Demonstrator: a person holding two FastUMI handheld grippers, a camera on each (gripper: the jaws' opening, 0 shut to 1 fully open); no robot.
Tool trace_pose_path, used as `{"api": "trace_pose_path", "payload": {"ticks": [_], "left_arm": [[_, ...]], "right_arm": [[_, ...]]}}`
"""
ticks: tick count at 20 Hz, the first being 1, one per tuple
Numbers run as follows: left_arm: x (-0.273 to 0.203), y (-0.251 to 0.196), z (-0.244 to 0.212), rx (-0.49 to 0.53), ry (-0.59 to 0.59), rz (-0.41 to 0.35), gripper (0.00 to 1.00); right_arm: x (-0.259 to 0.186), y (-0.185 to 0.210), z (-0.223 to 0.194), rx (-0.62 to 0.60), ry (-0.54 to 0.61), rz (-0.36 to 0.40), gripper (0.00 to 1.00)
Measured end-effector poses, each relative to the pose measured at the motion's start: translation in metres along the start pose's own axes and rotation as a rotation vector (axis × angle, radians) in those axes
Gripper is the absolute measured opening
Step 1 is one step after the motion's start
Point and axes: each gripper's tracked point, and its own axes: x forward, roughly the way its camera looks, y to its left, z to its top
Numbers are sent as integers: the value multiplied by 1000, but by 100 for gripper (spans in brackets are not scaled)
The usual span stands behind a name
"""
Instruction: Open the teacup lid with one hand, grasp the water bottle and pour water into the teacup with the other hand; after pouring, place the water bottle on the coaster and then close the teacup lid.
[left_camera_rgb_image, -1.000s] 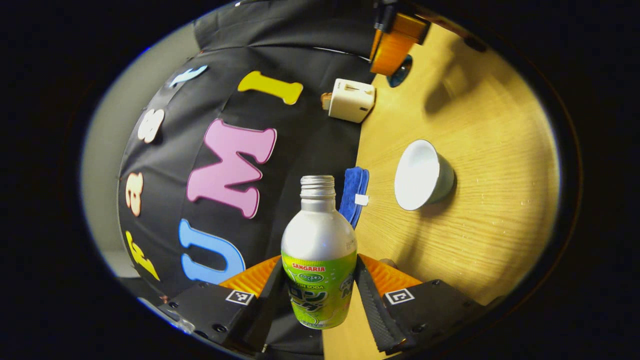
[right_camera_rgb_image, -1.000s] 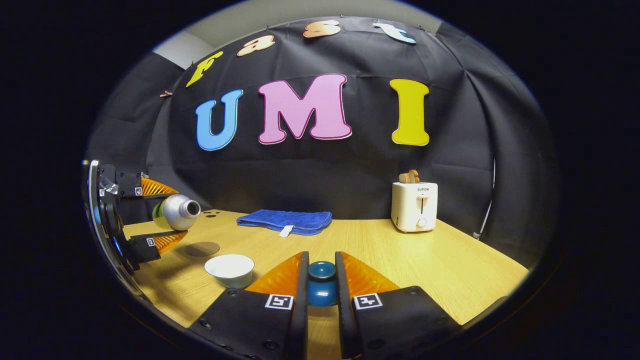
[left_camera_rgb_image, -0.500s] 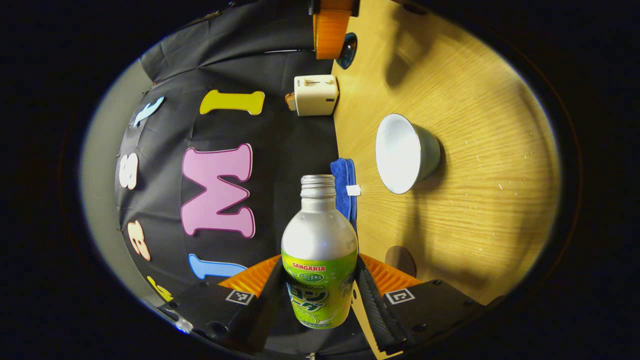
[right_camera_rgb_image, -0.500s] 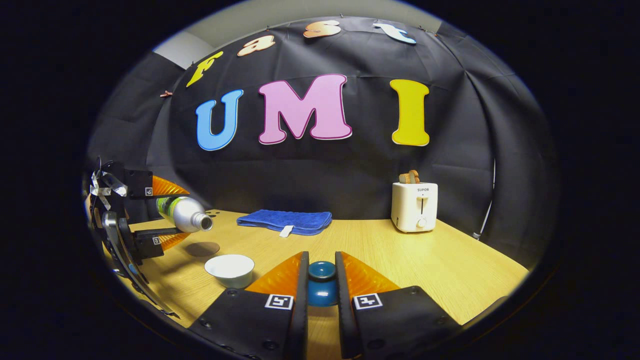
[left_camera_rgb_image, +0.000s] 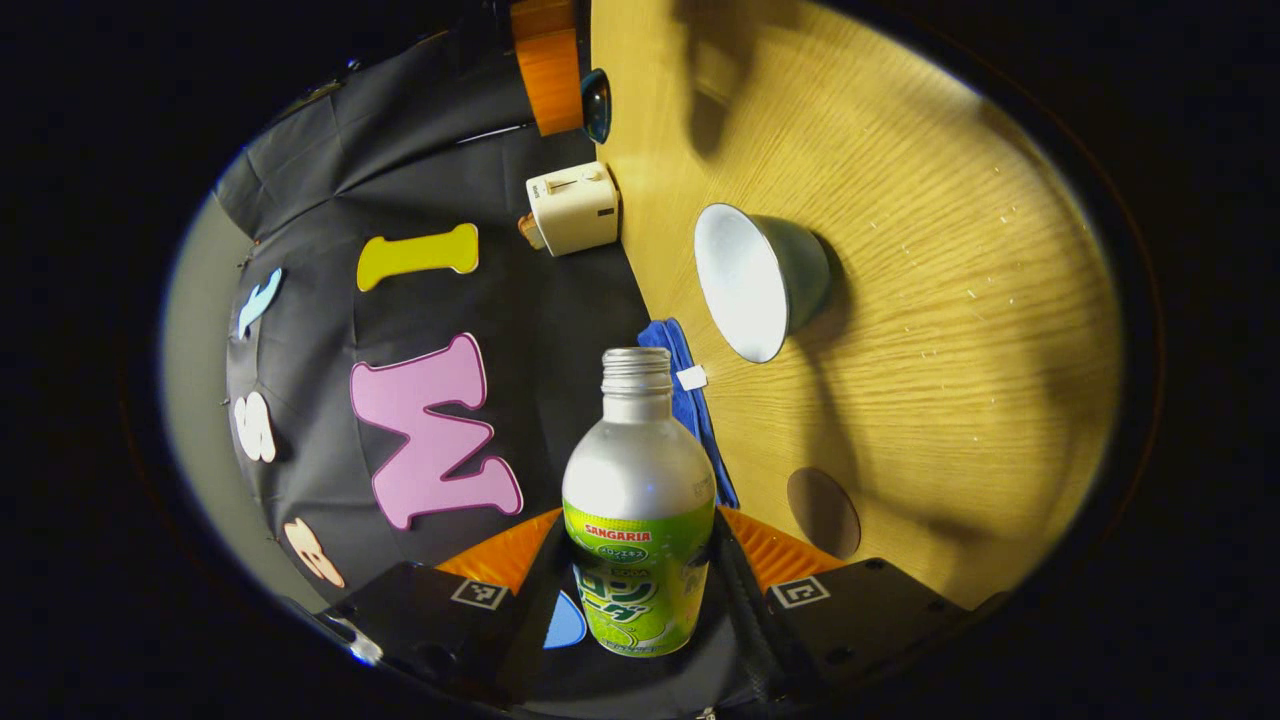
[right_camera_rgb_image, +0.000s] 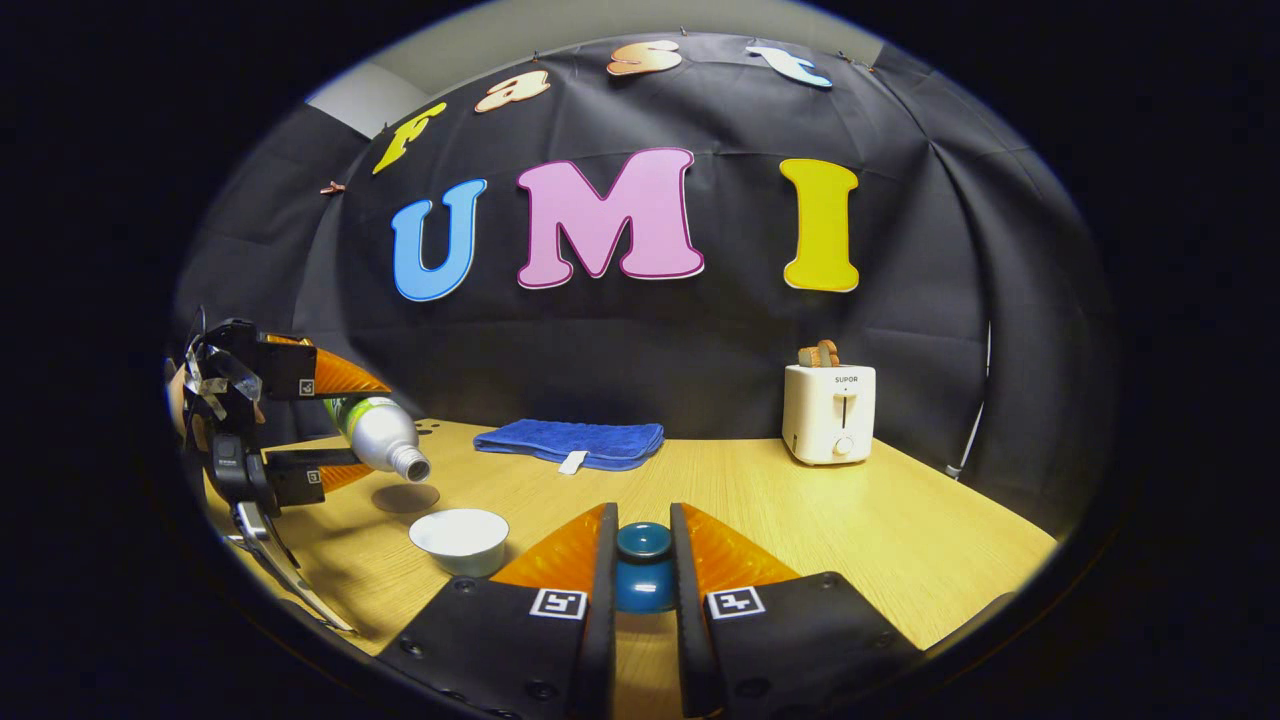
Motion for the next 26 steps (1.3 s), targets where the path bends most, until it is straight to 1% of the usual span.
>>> {"api": "trace_pose_path", "payload": {"ticks": [3, 7, 13, 22, 26], "left_arm": [[0, 5, -1, 53, -4, 15, 81], [0, 8, -1, 79, -6, 27, 81], [4, 17, -3, 153, -8, 48, 81], [9, 29, -2, 310, -25, 98, 81], [11, 42, 1, 397, -34, 141, 81]], "right_arm": [[0, 0, 0, 0, 0, 0, 29], [0, 0, 0, 0, 0, 1, 29], [0, 0, 0, 0, 0, 1, 29], [0, -1, 0, 0, 0, 2, 29], [0, -1, 0, 1, 1, 2, 29]]}}
